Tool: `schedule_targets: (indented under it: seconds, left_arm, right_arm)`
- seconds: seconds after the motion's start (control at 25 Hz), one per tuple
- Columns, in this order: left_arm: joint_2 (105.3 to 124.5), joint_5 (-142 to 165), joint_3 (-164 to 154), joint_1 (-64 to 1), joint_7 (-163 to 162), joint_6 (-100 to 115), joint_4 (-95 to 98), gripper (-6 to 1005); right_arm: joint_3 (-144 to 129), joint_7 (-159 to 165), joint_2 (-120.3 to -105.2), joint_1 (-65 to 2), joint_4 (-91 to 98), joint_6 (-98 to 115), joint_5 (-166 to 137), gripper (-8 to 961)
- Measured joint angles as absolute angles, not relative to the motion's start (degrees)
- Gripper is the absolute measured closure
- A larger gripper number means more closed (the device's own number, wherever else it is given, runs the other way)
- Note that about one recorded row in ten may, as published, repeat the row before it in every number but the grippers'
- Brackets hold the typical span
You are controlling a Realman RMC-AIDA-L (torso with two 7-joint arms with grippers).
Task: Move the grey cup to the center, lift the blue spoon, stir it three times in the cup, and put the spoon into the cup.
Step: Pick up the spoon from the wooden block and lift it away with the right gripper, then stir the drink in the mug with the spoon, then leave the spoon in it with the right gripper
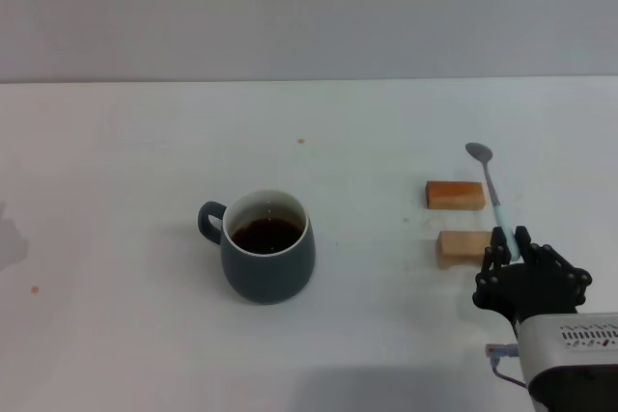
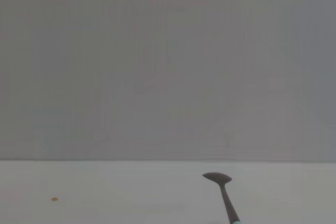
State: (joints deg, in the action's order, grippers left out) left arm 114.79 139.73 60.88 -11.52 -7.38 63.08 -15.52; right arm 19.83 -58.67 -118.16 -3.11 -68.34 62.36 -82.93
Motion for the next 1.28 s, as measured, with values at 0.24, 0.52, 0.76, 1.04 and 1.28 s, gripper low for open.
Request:
schedule_targets:
  seconds: [0.24, 0.52, 0.76, 1.04, 1.28]
  left_arm:
    - [114.79, 139.7, 60.9, -11.5, -7.4, 63.1, -15.5, 999]
    - [114.71, 139.6, 60.9, -11.5, -7.4, 63.0, -15.5, 999]
    - [114.70, 139.8, 61.5, -11.5, -7.4, 63.0, -15.1, 998]
    - [114.85, 139.8, 61.6, -11.5, -7.4, 62.9, -14.9, 998]
    - [114.87, 139.7, 61.9, -11.6, -7.5, 62.8, -14.9, 998]
  right_arm:
    - [20.4, -59.6, -115.94, -2.2, -73.0, 63.0, -82.9, 794]
    - [20.5, -59.6, -113.90, -1.8, -75.9, 63.2, -83.2, 794]
    - [20.6, -59.3, -112.25, -2.1, -77.3, 63.2, -83.5, 794]
    - [20.5, -57.7, -110.33, -3.0, -77.4, 62.6, -84.0, 794]
    - [19.9, -52.4, -107.59, -3.4, -78.0, 61.8, -87.4, 794]
